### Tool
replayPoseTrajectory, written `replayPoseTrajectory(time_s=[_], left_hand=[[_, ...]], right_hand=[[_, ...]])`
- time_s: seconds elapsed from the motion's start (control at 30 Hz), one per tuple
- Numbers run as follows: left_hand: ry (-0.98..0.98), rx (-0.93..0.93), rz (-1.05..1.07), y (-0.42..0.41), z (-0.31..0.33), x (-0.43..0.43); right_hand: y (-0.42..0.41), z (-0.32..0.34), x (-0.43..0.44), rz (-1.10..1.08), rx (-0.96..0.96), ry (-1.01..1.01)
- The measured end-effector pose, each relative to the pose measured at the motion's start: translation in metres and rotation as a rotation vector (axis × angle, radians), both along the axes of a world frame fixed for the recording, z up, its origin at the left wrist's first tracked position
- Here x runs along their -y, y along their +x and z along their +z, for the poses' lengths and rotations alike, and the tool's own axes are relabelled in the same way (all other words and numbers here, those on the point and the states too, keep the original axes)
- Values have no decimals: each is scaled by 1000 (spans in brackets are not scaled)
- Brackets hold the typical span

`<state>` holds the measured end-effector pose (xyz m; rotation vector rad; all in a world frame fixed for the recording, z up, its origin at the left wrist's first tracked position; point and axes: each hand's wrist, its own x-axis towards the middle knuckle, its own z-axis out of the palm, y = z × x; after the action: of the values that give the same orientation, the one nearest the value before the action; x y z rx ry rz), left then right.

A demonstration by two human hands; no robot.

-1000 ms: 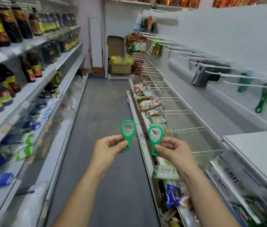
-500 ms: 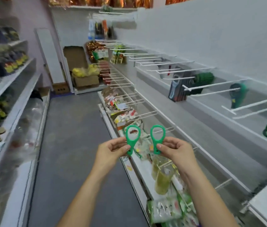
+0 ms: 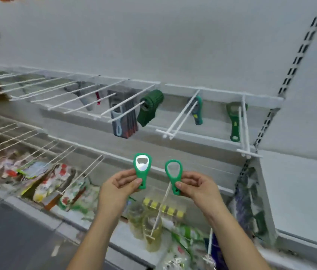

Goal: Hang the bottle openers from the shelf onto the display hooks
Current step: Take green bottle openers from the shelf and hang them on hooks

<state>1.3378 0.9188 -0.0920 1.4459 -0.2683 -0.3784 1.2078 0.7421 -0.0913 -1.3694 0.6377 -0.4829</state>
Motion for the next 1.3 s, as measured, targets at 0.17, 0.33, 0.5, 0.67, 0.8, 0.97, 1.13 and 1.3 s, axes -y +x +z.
replayPoseTrajectory(time_s=[0.17,0.33,0.5,0.67,0.8,0.97,1.13,1.3], left_hand=[[-2,-11,-212,32,-4,2],[-44,-6,-307,37,-1,0],[-57,-9,-323,32,3,-8],[-61,25,-332,31,14,-11],[-80,39,-320,30,19,-13],[-87,27,-303,30,18,-15],[-87,47,-303,31,21,-17],[-92,58,-307,33,23,-18]], right_hand=[[-5,6,-33,-206,-1,-21],[-14,17,-56,-309,17,-76],[-21,38,-69,-335,38,-130],[-23,56,-69,-343,63,-200],[-23,71,-73,-326,111,-250],[-20,86,-73,-282,154,-299],[-16,90,-69,-284,163,-321],[-8,94,-62,-339,184,-268]])
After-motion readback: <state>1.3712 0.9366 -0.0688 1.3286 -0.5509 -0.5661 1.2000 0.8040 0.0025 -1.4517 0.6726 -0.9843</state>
